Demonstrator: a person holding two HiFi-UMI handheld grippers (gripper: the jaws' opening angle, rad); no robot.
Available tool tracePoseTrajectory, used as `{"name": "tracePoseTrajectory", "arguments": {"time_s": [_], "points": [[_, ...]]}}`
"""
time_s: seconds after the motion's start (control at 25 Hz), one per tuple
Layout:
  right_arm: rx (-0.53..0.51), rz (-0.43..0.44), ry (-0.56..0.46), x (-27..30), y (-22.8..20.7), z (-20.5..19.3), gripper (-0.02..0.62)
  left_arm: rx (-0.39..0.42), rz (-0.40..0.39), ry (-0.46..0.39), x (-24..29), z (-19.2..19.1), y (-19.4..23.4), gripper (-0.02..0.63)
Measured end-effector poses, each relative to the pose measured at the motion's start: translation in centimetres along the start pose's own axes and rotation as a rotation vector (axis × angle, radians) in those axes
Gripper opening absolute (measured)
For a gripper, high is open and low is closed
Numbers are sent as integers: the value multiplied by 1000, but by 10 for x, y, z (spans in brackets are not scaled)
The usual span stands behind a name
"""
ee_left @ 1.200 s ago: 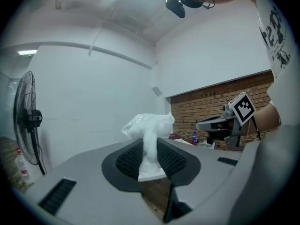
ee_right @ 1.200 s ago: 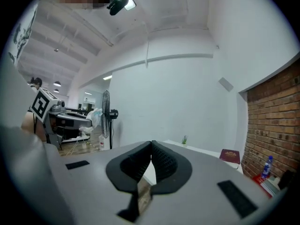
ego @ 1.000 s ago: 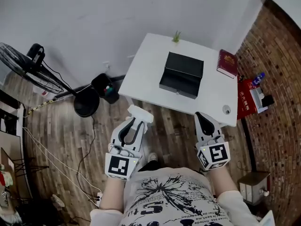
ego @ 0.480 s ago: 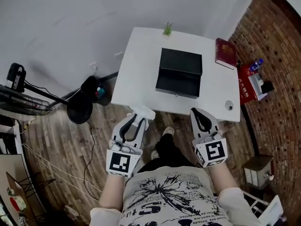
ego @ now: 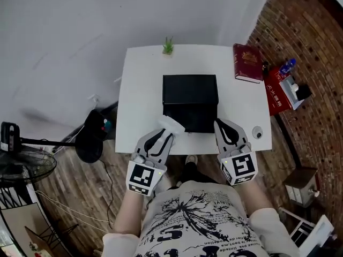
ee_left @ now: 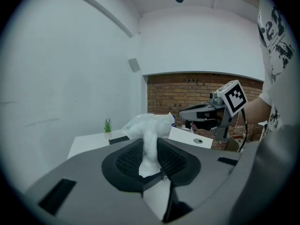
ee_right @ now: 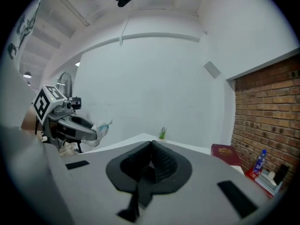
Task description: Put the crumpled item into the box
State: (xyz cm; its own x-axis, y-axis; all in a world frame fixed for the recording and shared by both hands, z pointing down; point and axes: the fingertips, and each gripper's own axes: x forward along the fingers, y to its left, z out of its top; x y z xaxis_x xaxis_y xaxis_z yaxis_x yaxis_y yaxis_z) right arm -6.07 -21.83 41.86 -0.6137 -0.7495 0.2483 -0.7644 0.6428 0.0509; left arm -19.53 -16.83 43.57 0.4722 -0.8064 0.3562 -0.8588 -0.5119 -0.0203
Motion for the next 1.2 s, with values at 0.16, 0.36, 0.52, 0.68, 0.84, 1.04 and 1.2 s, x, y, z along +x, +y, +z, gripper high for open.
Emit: {"name": "tracePoseTrajectory", "arguments": {"time_s": [0.16, 0.36, 0.52, 0.68, 0.84, 1.04, 1.2], "points": [[38, -28, 27, 31, -39, -11, 15, 58, -61, 59, 59, 1, 9, 98], [60, -34, 75, 55, -70, -32, 15, 101, -166, 180, 119, -22, 8, 98], [87, -38, 103, 68, -85, -47, 15, 115, -246, 283, 152, -53, 3, 98], [91, -35, 128, 77, -91, -60, 15, 155, -327, 393, 173, -86, -6, 98], [99, -35, 143, 82, -93, -70, 15, 281, -406, 493, 187, -110, -13, 99], [78, -57, 162, 83, -101, -77, 15, 373, -470, 569, 200, -132, -17, 100], [88, -74, 167, 85, -106, -79, 14, 396, -481, 615, 208, -143, -18, 102]]}}
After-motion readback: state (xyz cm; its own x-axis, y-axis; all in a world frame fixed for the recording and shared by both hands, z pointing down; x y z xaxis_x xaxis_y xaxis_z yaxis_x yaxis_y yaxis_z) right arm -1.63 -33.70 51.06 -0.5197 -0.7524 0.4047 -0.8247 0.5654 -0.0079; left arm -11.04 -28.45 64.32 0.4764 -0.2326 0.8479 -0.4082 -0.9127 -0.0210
